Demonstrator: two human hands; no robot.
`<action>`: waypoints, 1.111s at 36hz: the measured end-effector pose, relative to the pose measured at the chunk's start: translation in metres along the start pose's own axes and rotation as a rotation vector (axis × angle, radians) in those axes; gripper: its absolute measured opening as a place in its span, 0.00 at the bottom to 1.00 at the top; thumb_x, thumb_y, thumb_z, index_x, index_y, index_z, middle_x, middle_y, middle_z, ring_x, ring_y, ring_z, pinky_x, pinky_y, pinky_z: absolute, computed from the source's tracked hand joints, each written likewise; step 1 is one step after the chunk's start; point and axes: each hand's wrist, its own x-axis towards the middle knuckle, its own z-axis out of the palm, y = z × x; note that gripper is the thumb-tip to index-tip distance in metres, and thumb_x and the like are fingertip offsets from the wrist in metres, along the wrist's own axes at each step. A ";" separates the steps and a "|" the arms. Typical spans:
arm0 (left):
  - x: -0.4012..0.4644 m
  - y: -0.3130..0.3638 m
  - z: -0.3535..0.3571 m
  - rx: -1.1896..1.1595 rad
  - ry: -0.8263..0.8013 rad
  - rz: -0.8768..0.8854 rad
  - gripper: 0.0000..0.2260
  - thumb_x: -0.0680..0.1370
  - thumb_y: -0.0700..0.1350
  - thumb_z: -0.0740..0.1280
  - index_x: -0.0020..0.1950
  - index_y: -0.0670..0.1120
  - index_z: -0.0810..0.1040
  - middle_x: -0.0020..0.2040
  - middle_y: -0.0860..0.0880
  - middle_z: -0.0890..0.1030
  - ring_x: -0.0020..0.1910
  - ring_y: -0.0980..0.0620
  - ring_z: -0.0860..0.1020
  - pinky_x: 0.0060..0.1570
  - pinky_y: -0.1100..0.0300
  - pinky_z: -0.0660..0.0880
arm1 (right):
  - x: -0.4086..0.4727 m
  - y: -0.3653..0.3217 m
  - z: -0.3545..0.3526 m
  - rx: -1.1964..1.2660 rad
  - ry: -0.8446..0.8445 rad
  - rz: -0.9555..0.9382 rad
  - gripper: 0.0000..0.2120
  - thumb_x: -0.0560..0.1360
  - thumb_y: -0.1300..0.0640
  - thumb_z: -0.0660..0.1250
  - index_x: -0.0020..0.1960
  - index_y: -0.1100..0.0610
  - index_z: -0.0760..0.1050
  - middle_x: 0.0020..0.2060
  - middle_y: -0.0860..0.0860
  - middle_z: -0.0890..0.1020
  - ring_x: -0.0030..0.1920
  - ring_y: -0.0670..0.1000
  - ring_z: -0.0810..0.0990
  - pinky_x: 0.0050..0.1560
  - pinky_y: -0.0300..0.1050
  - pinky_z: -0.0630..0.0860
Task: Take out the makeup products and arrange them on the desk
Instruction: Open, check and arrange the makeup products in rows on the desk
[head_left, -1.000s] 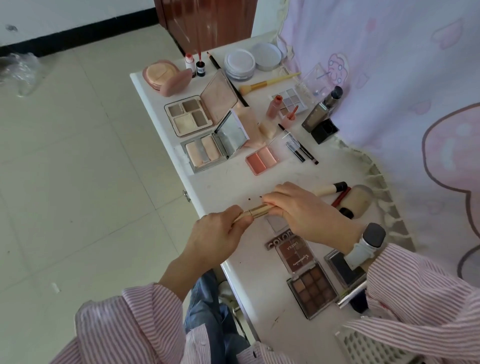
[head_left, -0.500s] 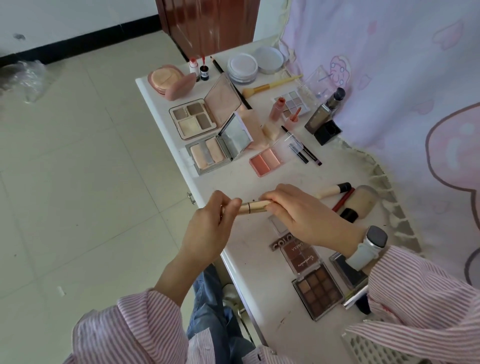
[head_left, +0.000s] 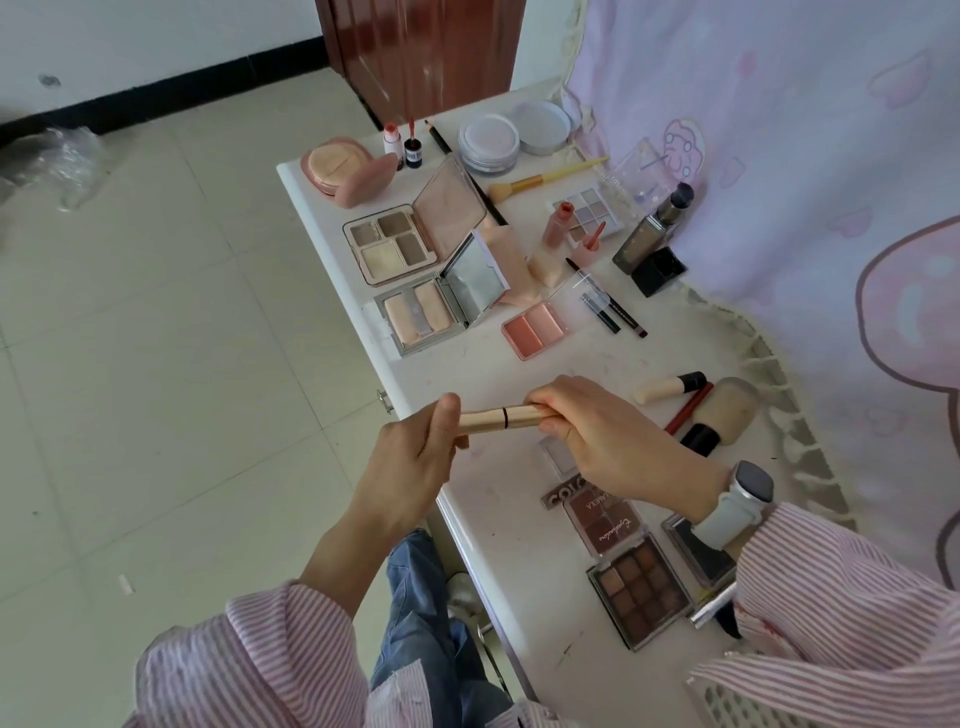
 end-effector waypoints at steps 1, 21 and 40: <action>0.000 0.001 -0.001 -0.026 -0.013 0.023 0.18 0.75 0.64 0.55 0.42 0.51 0.72 0.31 0.51 0.75 0.29 0.54 0.73 0.36 0.54 0.74 | 0.000 0.001 0.000 0.002 0.007 0.002 0.11 0.79 0.59 0.58 0.60 0.57 0.71 0.44 0.44 0.68 0.45 0.47 0.68 0.47 0.41 0.68; 0.004 -0.004 0.000 0.094 0.004 0.104 0.18 0.71 0.67 0.62 0.51 0.54 0.74 0.40 0.57 0.79 0.31 0.56 0.74 0.33 0.64 0.72 | 0.000 0.001 0.002 0.036 -0.024 -0.001 0.11 0.79 0.59 0.57 0.60 0.57 0.71 0.46 0.44 0.70 0.48 0.48 0.70 0.51 0.43 0.70; 0.005 -0.001 0.005 0.261 -0.080 0.127 0.20 0.71 0.66 0.62 0.55 0.55 0.72 0.42 0.58 0.79 0.34 0.60 0.76 0.38 0.65 0.73 | -0.002 0.003 0.001 0.027 -0.041 0.024 0.12 0.79 0.57 0.58 0.62 0.56 0.71 0.46 0.44 0.70 0.47 0.44 0.67 0.51 0.41 0.69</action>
